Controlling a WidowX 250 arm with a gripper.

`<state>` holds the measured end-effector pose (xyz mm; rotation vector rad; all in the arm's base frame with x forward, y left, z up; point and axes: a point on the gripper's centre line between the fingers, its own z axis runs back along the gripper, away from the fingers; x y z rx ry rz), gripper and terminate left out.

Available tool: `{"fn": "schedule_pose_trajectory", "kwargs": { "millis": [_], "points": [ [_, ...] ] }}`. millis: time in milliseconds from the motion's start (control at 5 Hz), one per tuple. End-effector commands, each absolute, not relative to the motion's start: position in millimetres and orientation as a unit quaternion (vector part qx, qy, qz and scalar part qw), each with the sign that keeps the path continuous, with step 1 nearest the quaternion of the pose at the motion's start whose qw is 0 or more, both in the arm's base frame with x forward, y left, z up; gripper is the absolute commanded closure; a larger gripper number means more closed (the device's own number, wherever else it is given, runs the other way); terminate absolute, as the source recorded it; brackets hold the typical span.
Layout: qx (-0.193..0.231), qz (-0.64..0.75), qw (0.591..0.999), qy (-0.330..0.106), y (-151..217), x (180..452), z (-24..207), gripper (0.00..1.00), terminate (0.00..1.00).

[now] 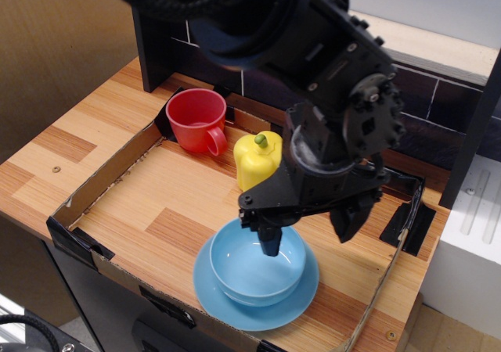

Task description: Take bowl off plate

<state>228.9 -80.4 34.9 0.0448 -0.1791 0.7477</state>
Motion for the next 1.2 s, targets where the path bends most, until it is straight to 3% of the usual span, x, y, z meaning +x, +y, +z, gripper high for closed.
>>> {"fn": "schedule_pose_trajectory", "kwargs": {
  "millis": [0, 200, 600, 800, 1000],
  "points": [
    [0.012, 0.359, 0.930, -0.081, -84.1, 237.5, 22.4, 0.00, 0.00],
    [0.005, 0.348, 0.934, -0.082, -88.4, 233.2, 19.0, 1.00, 0.00],
    [-0.041, 0.326, 0.942, -0.062, -79.4, 233.7, 38.2, 1.00, 0.00],
    [-0.044, 0.302, 0.952, -0.030, -70.6, 233.8, 55.0, 1.00, 0.00],
    [-0.042, 0.276, 0.959, -0.042, -48.7, 235.5, 63.4, 1.00, 0.00]
  ]
}}
